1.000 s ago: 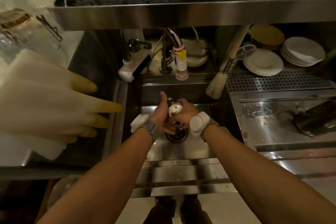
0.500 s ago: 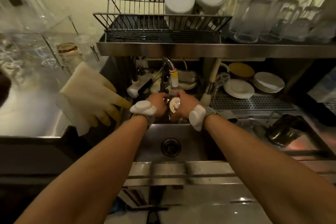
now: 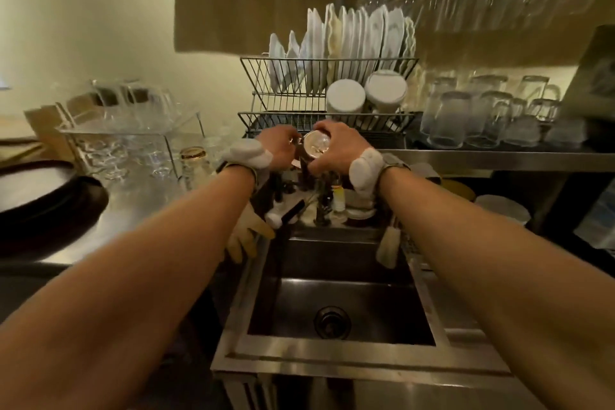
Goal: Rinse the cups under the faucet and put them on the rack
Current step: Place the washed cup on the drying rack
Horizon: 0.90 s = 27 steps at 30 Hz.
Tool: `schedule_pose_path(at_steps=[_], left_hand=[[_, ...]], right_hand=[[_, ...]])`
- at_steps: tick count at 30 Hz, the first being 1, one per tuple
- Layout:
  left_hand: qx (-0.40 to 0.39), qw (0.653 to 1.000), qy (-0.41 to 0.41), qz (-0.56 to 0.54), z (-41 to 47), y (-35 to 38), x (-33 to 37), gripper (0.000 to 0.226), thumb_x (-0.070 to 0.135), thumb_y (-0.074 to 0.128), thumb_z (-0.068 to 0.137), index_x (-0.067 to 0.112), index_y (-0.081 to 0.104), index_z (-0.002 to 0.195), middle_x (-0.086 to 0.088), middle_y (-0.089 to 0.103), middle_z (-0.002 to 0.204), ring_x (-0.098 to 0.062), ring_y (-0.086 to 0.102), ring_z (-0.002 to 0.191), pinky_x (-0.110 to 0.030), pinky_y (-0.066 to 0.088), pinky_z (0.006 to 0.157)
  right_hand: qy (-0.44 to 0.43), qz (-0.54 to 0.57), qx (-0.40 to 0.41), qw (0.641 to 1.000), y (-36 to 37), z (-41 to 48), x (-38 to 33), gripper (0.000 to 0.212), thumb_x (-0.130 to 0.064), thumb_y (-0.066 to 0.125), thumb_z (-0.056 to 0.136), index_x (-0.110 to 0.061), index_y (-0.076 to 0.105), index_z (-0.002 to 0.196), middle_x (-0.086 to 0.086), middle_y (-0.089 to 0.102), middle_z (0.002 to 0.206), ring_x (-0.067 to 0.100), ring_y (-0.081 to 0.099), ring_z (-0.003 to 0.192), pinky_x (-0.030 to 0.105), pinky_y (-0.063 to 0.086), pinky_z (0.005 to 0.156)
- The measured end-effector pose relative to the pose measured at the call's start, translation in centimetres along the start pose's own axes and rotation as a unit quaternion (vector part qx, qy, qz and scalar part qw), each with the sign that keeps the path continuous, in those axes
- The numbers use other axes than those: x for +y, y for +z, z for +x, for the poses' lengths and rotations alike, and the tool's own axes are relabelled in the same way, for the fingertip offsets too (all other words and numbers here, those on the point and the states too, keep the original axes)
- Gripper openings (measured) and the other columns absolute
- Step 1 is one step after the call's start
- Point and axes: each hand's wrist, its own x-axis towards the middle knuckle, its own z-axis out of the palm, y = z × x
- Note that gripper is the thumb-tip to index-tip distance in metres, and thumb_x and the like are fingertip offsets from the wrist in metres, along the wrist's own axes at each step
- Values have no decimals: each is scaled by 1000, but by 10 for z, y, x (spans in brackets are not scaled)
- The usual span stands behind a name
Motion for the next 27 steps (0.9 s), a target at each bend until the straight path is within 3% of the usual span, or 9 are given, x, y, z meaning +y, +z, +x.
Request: schedule_pose_path(at_steps=[3,7,11,15,21,27], left_hand=[[68,997,26,1,11,-37,-11,31,22,48,96,17,55,126,-9,60,129,-29,59,113,-34,47,88],[128,991,32,-12,30,-76,-22,28,23,45,98,20,56,124,-10,63,123,-30,61,106,-31,45,77],[170,985,28,-12,60,-101,-43,28,26,46,97,20,57,123,-10,63,123,-31,59,110,-33,45,83],[163,986,26,-12,96,-110,-75,27,25,48,97,19,57,122,-9,64,120,-30,58,110,-31,42,80],[111,993,1,-37,135,-86,-119,23,24,50,94,21,59,115,-9,67,114,-30,62,103,-31,44,79],[83,992,-35,-85,142,-66,-138,27,27,53,90,19,62,114,-8,66,115,-28,62,103,-30,45,81]], right_hand=[[-39,17,40,998,-23,20,-29,85,-27,81,64,-15,42,138,4,55,131,20,55,116,23,44,88],[-57,30,77,995,-41,52,-60,87,-30,81,65,-14,39,139,4,54,131,19,54,114,23,46,90],[-72,27,102,992,-39,94,-81,85,-28,82,64,-13,41,136,5,54,128,18,54,109,23,46,87],[-71,16,118,990,-22,138,-92,83,-24,82,63,-12,42,135,7,53,129,21,52,115,21,43,89],[-34,-15,77,996,18,182,-83,89,-21,86,57,-12,43,135,8,52,130,23,51,118,22,41,91],[-26,-16,28,999,37,191,-76,81,-16,81,68,-8,41,138,8,51,135,23,51,121,21,38,89]])
